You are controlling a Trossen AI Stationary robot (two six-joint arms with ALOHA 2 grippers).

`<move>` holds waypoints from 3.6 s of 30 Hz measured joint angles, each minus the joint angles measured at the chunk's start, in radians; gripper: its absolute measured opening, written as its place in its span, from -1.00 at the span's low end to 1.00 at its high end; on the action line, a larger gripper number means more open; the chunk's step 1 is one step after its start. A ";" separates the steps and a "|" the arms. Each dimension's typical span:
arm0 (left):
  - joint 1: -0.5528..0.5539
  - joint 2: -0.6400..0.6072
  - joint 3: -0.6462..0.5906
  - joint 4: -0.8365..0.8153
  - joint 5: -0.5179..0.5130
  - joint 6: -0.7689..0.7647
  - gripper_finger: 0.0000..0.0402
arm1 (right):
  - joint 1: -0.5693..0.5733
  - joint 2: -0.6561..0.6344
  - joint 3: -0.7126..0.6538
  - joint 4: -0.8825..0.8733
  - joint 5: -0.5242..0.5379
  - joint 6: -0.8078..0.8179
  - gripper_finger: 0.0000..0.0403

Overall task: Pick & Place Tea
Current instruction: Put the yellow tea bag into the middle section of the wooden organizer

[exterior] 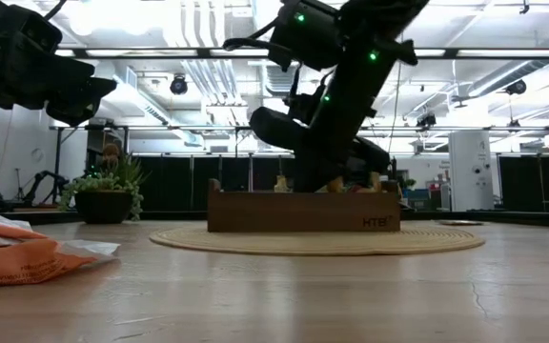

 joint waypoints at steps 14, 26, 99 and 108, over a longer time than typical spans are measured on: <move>0.000 0.000 0.000 0.000 0.000 0.000 -0.17 | 0.015 0.004 0.194 -0.197 0.008 0.070 -0.96; 0.000 0.000 0.000 0.000 0.000 0.000 -0.17 | 0.020 0.003 0.195 -0.306 -0.010 0.161 -0.96; 0.000 0.000 0.000 0.000 0.000 0.000 -0.17 | 0.097 0.047 0.411 -0.419 0.131 -0.096 -0.96; 0.000 0.000 0.000 0.000 0.000 0.000 -0.17 | 0.157 -0.007 0.413 -0.628 0.243 0.075 -0.96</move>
